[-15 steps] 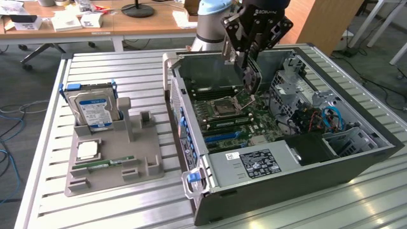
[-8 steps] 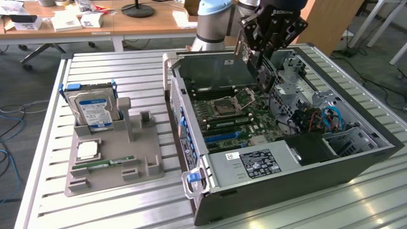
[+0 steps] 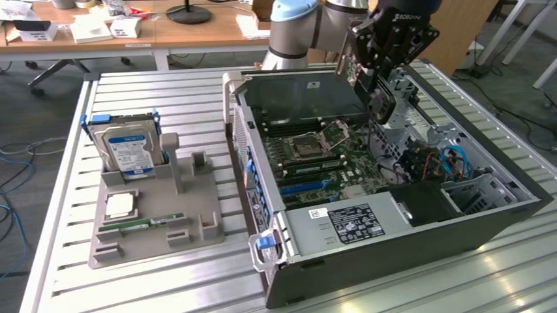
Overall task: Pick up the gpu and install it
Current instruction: 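Pick up the gpu and move the gpu toward the slot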
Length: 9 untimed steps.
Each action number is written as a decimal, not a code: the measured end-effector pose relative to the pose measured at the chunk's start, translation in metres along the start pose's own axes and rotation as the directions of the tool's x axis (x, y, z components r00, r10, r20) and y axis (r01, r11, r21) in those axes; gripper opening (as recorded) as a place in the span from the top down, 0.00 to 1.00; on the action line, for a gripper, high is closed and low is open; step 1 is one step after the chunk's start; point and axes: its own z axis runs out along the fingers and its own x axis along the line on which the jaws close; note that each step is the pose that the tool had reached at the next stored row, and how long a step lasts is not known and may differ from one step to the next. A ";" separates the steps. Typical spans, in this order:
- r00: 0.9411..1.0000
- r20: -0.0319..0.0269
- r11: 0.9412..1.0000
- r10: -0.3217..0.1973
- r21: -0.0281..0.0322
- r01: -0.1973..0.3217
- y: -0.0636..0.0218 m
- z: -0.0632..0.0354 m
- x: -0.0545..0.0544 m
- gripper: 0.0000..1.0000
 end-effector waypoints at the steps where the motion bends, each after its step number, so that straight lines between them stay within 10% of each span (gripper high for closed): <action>1: 1.000 0.000 1.000 0.000 0.000 0.000 0.0000 0.0001 -0.003 0.74; 9: 1.000 0.000 1.000 0.000 0.000 0.000 0.0001 0.0008 -0.030 0.74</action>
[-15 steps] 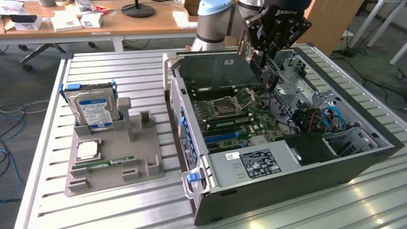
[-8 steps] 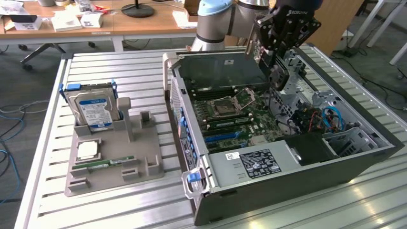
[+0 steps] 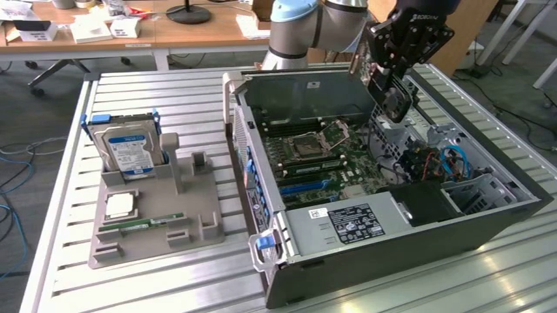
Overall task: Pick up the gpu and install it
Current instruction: 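Pick up the gpu and move the gpu toward the slot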
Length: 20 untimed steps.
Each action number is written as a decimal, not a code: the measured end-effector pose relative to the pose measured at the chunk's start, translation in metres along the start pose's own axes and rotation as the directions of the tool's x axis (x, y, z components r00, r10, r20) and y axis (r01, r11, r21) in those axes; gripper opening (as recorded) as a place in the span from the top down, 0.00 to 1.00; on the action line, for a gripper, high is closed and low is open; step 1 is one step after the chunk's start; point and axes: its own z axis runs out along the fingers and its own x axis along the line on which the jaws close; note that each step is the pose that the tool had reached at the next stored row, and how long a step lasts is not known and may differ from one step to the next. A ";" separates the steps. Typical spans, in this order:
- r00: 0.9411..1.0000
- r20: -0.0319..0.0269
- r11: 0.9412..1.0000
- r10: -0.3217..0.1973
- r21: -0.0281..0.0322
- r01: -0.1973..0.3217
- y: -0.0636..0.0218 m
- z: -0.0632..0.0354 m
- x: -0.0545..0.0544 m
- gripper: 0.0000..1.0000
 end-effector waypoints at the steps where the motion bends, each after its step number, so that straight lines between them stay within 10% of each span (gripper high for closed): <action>1: 1.000 0.000 1.000 0.000 0.000 0.000 0.0000 0.0001 -0.002 0.74; 20: 1.000 -0.001 1.000 0.000 0.000 0.000 -0.0002 0.0060 -0.017 0.74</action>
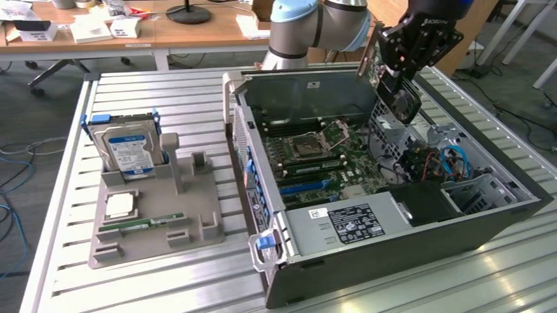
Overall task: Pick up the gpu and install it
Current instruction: 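Pick up the gpu and move the gpu toward the slot, then insert the gpu into the slot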
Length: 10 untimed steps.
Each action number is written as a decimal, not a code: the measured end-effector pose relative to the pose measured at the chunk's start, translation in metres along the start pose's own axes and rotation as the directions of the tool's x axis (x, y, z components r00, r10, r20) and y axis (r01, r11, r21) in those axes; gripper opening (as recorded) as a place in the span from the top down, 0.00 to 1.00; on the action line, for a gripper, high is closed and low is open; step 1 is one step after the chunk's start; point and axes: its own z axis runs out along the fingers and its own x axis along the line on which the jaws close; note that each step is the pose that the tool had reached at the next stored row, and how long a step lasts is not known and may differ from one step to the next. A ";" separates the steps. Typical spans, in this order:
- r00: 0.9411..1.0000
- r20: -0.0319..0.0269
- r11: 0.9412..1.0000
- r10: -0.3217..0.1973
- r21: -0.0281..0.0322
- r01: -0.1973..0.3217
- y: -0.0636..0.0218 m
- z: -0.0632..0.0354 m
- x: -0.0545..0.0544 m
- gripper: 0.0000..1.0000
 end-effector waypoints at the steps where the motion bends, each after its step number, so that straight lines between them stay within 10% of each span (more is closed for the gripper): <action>1: 1.000 0.000 1.000 0.000 0.000 0.000 0.0000 0.0001 0.000 0.74; 10: 1.000 0.000 1.000 0.000 0.000 0.000 -0.0001 0.0002 0.000 0.74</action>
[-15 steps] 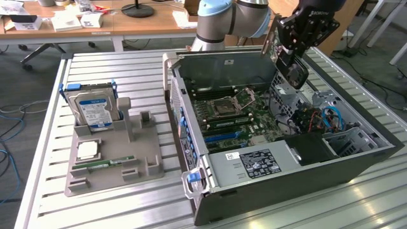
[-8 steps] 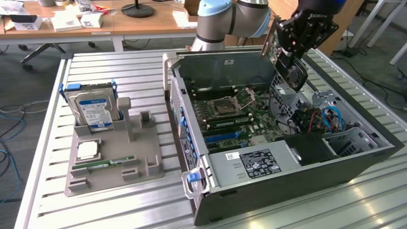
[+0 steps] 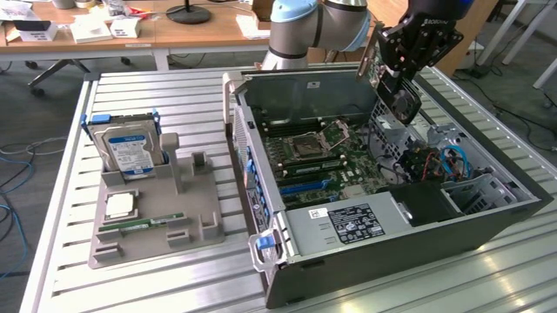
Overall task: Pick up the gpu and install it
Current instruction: 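Insert the gpu into the slot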
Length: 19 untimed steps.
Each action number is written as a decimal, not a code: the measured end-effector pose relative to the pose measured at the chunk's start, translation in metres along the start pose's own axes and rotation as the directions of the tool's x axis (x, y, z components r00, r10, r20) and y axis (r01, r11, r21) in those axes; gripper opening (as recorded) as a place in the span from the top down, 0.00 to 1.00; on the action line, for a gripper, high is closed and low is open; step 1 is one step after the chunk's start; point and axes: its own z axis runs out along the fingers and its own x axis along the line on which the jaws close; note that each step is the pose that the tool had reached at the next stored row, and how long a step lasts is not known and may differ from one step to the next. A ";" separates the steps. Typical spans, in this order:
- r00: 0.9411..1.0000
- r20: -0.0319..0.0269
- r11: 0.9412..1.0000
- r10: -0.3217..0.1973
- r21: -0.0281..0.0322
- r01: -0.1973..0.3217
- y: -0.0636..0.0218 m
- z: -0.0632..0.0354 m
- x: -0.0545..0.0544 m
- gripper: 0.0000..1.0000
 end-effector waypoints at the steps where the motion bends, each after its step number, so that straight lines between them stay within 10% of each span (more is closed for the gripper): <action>1: 1.000 0.000 1.000 0.000 0.000 0.000 0.0000 0.0000 0.000 0.74; 10: 0.996 -0.005 0.996 -0.087 -0.002 0.087 0.0000 0.0002 0.000 0.74; 19: 0.969 -0.014 0.969 -0.247 -0.007 0.247 0.0000 0.0010 0.000 0.74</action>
